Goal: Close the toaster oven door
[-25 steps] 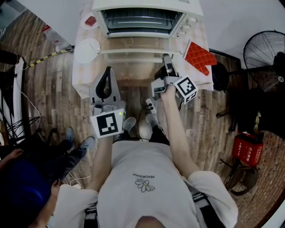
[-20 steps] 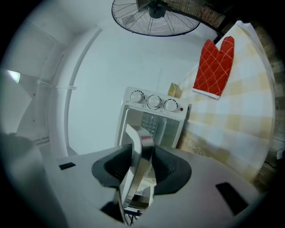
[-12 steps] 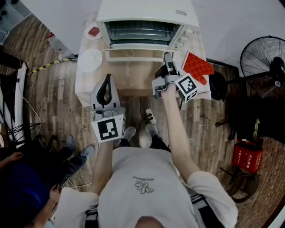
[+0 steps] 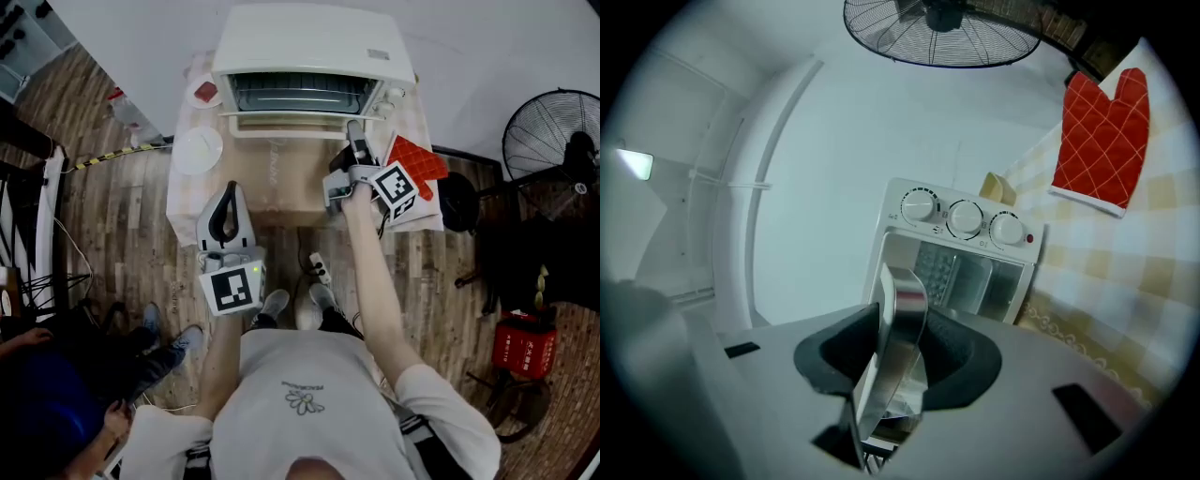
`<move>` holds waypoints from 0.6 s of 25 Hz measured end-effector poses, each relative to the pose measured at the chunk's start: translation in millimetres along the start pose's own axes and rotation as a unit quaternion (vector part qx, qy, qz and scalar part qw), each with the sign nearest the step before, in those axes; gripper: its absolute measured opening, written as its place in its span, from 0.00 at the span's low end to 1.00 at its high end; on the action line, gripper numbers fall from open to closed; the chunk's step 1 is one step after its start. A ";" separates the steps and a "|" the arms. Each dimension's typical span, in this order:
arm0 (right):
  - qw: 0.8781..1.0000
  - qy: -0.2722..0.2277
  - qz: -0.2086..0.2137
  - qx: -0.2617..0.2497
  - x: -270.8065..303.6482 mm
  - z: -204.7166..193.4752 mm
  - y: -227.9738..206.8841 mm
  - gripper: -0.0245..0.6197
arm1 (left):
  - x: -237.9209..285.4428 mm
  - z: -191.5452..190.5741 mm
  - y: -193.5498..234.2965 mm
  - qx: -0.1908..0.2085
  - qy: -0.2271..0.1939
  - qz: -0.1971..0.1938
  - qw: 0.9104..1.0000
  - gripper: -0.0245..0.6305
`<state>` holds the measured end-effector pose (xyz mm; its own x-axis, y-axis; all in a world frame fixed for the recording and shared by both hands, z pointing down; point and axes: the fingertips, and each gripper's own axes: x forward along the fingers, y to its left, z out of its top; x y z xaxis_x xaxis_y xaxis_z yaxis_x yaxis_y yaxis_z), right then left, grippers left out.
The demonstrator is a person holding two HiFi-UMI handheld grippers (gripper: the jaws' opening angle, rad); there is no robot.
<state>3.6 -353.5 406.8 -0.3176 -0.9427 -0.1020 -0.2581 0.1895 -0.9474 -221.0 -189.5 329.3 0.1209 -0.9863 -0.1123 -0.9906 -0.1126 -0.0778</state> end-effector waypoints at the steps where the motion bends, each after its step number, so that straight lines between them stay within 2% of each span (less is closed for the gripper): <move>1: 1.000 -0.002 0.002 0.000 3.1 1.6 2.0 0.22 | -0.4 -0.3 0.8 0.000 0.000 0.001 1.000 0.06; 15: 1.000 -0.015 0.012 -0.004 41.2 16.3 16.6 0.22 | -9.4 -4.9 13.4 0.004 0.007 0.017 1.000 0.06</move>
<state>1.1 -393.7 381.9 -0.2956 -0.9459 -0.1341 -0.2585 0.2144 -0.9419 -235.7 -182.3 334.2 0.0867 -0.9912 -0.1005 -0.9935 -0.0785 -0.0829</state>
